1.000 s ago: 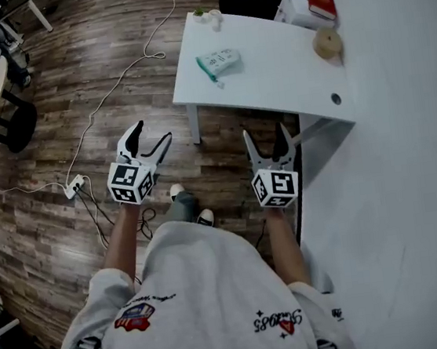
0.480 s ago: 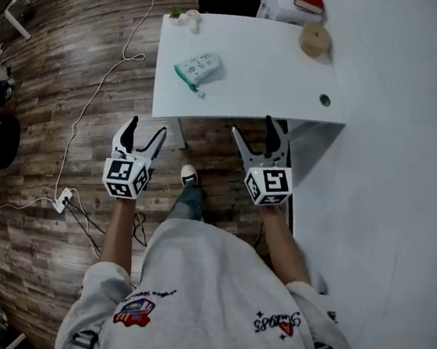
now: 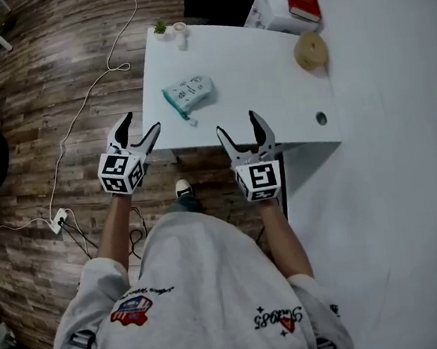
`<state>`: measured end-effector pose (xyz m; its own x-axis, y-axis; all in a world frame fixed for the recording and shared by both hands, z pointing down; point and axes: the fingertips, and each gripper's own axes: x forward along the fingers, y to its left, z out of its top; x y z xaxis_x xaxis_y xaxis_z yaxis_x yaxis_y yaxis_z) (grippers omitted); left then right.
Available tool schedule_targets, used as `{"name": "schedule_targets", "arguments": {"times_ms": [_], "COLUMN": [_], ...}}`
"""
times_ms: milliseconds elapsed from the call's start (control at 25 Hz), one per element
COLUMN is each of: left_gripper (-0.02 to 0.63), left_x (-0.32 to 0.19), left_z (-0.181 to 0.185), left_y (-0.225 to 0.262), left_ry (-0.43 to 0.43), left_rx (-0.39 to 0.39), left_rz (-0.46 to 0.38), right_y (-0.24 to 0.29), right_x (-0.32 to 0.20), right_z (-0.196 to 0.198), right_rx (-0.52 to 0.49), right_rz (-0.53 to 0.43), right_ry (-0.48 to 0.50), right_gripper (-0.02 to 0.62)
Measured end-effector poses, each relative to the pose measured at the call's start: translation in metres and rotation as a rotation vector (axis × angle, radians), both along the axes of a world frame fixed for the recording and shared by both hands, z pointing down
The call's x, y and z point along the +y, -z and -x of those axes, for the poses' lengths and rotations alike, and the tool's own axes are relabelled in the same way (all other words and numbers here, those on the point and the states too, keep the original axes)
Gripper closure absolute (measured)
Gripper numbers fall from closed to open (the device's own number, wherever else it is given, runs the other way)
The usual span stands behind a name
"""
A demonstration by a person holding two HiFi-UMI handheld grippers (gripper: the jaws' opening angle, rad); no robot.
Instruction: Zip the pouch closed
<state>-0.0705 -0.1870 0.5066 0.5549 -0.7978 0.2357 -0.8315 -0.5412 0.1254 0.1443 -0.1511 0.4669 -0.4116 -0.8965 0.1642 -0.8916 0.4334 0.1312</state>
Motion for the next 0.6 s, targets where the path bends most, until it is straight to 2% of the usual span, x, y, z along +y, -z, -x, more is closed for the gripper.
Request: {"name": "schedule_targets", "arguments": {"times_ms": [240,480,600], "left_gripper": [0.262,0.262,0.262], "left_x": [-0.062,-0.084,-0.093], "left_z": [0.005,0.011,0.012], "left_y": [0.002,0.003,0.004], "left_ry": [0.0,0.033,0.045], "left_rx": [-0.006,0.025,0.008], "left_rz": [-0.008,0.007,-0.008], "right_y": [-0.01,-0.014,-0.015], "right_x": [-0.061,-0.097,-0.112], "right_z": [0.009,0.02,0.026], "right_rx": [0.005,-0.01,-0.021], "right_rz": [0.012,0.019,0.008], "right_ry": [0.011,0.048,0.066], "right_gripper": [0.249,0.252,0.256]}}
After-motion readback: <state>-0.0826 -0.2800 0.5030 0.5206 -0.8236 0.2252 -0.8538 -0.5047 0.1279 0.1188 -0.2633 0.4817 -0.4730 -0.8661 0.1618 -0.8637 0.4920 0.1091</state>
